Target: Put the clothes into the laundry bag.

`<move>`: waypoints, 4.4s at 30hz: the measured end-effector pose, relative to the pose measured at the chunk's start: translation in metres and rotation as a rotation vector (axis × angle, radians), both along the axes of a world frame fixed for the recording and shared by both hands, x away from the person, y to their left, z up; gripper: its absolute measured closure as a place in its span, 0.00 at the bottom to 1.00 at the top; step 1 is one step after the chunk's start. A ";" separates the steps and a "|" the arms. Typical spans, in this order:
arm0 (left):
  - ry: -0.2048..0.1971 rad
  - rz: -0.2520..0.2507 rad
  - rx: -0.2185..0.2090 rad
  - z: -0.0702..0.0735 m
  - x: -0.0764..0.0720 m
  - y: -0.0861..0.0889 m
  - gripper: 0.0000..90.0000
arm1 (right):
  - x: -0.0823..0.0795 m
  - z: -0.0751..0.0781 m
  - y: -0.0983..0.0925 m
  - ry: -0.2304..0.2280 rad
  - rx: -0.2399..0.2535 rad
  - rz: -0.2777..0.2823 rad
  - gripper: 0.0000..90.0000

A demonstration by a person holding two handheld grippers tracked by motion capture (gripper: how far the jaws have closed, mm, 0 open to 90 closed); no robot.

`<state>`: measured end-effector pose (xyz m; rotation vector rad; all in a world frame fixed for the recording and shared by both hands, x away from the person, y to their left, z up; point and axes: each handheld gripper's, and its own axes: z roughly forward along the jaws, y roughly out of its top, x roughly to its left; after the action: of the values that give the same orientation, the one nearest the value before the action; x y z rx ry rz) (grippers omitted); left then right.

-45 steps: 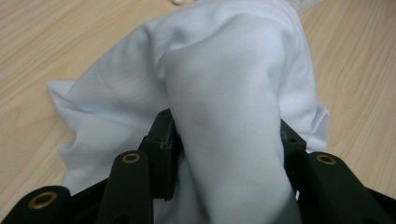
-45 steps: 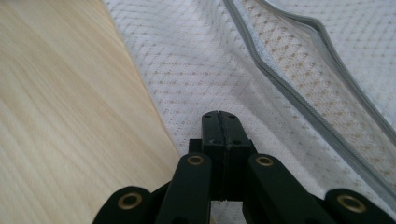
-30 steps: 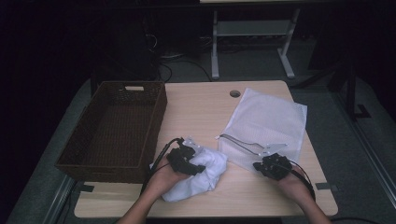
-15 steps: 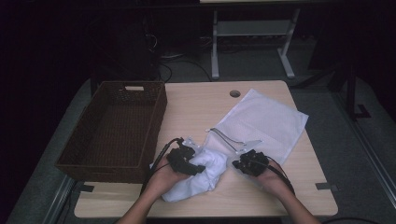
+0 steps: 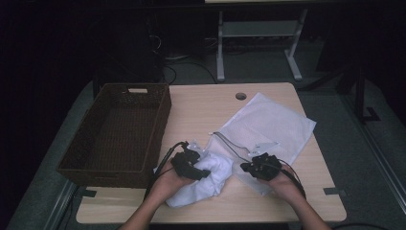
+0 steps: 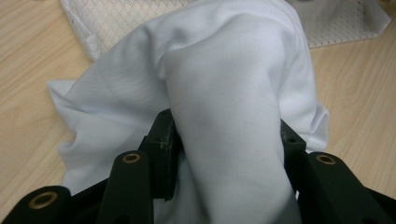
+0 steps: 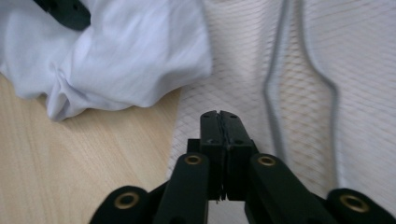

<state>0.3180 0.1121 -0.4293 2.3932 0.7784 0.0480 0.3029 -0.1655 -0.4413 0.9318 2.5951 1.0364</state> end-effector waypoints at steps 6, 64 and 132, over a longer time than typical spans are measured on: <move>0.000 0.002 0.000 0.000 0.000 0.000 0.59 | 0.008 0.013 -0.028 -0.028 0.039 -0.071 0.84; 0.003 -0.007 -0.004 -0.001 0.001 0.001 0.59 | 0.066 -0.022 -0.027 -0.055 0.070 -0.080 0.98; -0.029 -0.019 -0.071 0.019 -0.007 0.009 0.68 | 0.052 0.077 -0.055 -0.213 0.271 -0.127 0.98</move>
<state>0.3113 0.1207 -0.4103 2.3278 0.7319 0.0472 0.3554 -0.2205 -0.3644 0.9693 2.2311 1.3926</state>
